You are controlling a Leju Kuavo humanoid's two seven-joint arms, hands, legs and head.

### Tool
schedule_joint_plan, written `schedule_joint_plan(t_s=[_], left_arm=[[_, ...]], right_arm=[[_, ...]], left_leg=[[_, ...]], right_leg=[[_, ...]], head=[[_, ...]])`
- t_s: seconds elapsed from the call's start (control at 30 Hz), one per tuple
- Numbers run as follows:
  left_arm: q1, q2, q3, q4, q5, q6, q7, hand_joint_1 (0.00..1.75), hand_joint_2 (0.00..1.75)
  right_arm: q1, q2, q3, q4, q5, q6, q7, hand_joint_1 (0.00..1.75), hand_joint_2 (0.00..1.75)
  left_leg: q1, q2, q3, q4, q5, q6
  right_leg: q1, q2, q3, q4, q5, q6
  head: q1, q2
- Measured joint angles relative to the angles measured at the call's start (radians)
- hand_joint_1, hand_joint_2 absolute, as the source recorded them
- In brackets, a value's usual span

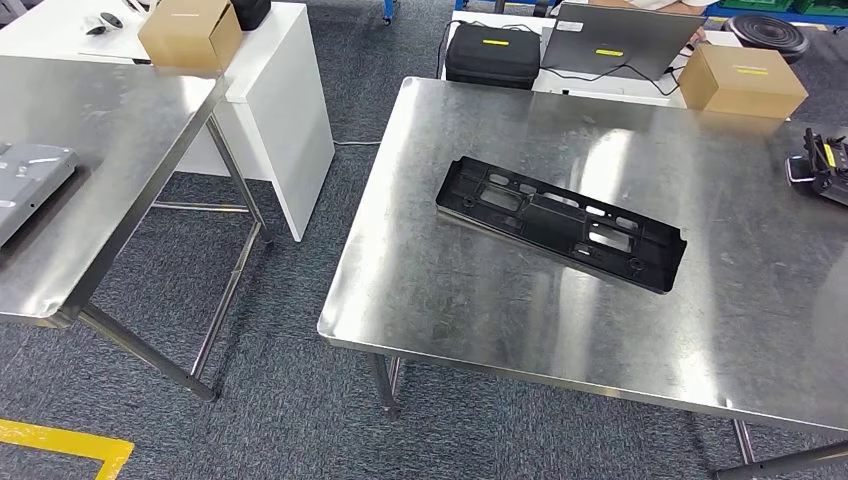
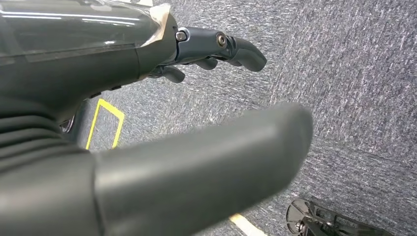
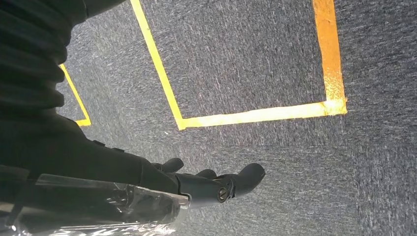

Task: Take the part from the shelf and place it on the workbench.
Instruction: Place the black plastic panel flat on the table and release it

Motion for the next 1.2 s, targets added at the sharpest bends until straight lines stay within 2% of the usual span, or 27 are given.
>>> schedule_joint_plan(t_s=[0.23, 0.4, 0.57, 0.63, 0.73, 0.87, 0.97, 1.2], left_arm=[[0.000, 0.006, 0.007, 0.000, 0.000, -0.028, 0.038, 0.00, 0.00], [0.000, 0.017, 0.008, 0.000, 0.000, -0.059, 0.054, 0.00, 0.00], [0.000, 0.036, 0.013, 0.000, 0.008, -0.058, 0.089, 0.00, 0.00], [0.000, 0.049, 0.029, 0.000, 0.031, -0.026, 0.111, 0.00, 0.00], [0.001, 0.068, 0.067, 0.000, 0.066, 0.033, 0.128, 0.00, 0.00], [0.003, 0.081, 0.101, 0.000, 0.078, 0.042, 0.139, 0.00, 0.00], [0.005, 0.085, 0.136, -0.001, 0.114, 0.022, 0.114, 0.00, 0.00], [0.011, 0.100, 0.218, -0.001, 0.160, 0.020, 0.097, 0.00, 0.00]], right_arm=[[-0.003, 0.002, 0.024, 0.011, 0.005, 0.049, -0.079, 0.00, 1.75], [-0.012, 0.005, 0.022, 0.017, -0.084, 0.094, -0.186, 0.00, 1.75], [-0.012, 0.007, 0.013, 0.020, -0.122, 0.093, -0.172, 0.00, 1.75], [-0.010, 0.006, -0.002, 0.020, -0.175, 0.081, -0.181, 0.00, 1.75], [-0.010, 0.001, -0.051, 0.014, -0.315, 0.084, -0.264, 0.00, 1.75], [-0.015, 0.000, -0.109, 0.005, -0.442, 0.140, -0.347, 0.00, 1.75], [-0.017, -0.001, -0.129, 0.005, -0.479, 0.174, -0.351, 0.00, 1.75], [-0.019, -0.005, -0.157, 0.005, -0.586, 0.176, -0.340, 0.00, 1.75]], left_leg=[[0.000, 0.000, 0.000, 0.000, 0.000, 0.000], [0.000, 0.000, 0.001, 0.000, 0.000, 0.000], [0.000, 0.000, 0.001, 0.000, 0.000, 0.000], [0.000, 0.000, 0.001, 0.000, 0.000, 0.000], [0.001, 0.000, 0.000, 0.000, 0.000, 0.000], [0.001, 0.000, 0.000, 0.000, 0.000, 0.000], [0.001, 0.000, 0.001, 0.000, -0.001, -0.001], [-0.002, 0.000, 0.000, 0.001, -0.003, -0.001]], right_leg=[[0.000, 0.000, 0.001, 0.000, 0.000, 0.000], [0.000, 0.000, -0.004, 0.000, 0.000, 0.000], [0.000, 0.000, -0.005, 0.000, 0.000, 0.000], [0.000, 0.000, -0.004, 0.000, 0.000, 0.000], [0.000, 0.000, -0.002, 0.000, 0.000, 0.000], [0.000, 0.000, -0.001, 0.000, 0.000, -0.001], [0.000, 0.000, -0.003, 0.000, -0.001, -0.001], [-0.003, 0.000, 0.002, -0.002, 0.000, 0.000]], head=[[0.000, 0.000], [0.000, 0.000], [0.000, 0.000], [0.000, 0.000], [0.000, 0.000], [0.000, 0.000], [0.000, 0.000], [0.000, 0.000]])
